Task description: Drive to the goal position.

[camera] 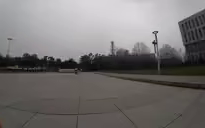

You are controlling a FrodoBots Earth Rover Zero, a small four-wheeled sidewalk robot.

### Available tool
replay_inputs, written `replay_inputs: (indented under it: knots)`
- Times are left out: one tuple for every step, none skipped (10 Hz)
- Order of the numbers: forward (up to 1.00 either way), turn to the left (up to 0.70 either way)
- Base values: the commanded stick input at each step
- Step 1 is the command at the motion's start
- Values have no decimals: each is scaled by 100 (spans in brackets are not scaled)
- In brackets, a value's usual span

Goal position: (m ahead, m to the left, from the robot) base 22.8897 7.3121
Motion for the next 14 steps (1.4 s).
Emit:
replay_inputs:
  knots:
    - [70,-1]
    - [70,-1]
    - [70,-1]
    - [70,-1]
    - [70,-1]
    - [70,-1]
    - [70,-1]
    - [70,-1]
    - [70,-1]
    - [70,-1]
    - [70,-1]
    - [70,-1]
    - [70,15]
    - [70,33]
